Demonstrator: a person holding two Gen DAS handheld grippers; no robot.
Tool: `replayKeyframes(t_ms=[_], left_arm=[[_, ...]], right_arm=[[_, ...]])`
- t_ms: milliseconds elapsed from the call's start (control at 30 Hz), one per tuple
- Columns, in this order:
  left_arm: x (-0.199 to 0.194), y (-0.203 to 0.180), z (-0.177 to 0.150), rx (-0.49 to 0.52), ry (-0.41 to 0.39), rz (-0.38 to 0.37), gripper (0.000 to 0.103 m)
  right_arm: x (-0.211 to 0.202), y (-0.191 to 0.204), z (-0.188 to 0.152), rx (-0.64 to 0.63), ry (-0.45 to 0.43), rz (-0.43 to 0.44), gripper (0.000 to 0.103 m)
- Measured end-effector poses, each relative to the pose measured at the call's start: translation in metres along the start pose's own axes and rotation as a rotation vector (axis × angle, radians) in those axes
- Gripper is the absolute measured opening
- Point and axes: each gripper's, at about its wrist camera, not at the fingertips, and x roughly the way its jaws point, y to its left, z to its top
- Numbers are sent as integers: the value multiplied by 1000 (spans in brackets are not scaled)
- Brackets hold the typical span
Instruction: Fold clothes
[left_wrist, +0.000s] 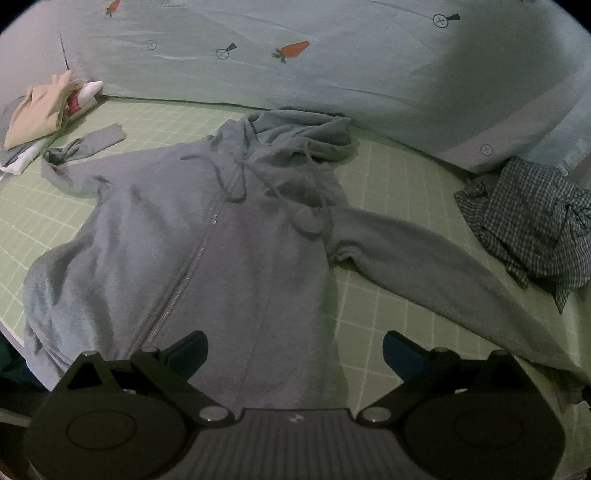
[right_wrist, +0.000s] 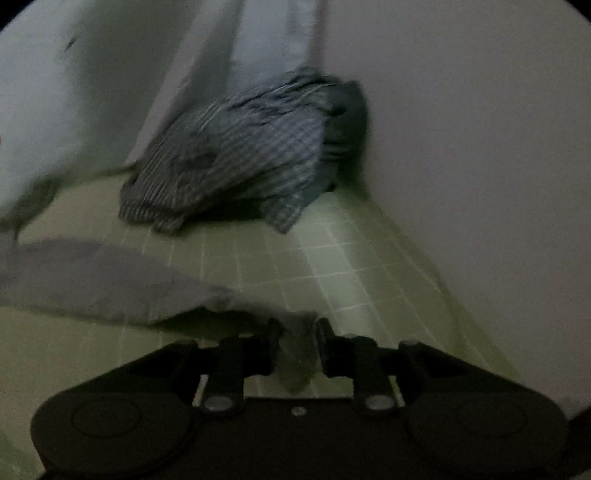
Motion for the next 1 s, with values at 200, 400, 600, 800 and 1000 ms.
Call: replayKeyframes(t_ms=[200,400,600,800,1000], left_arm=[[1,-5,1,20,2,-6,100],[-1,-5,-1,25,2,1,100],[-1,-3,-4,23,13,15,100],[-6,-5,-6,36,10,27,100],[-1,-7,-5,38,32,64,100]], right_arm=[[-10,-9,8,110,-38,-2,36],[-16,-20,7,217,-54,4,40],[13,-32,2,326,32,19,64],[25,-42,3,421,72,49,64],[7,-60,6,749,87,90,75]])
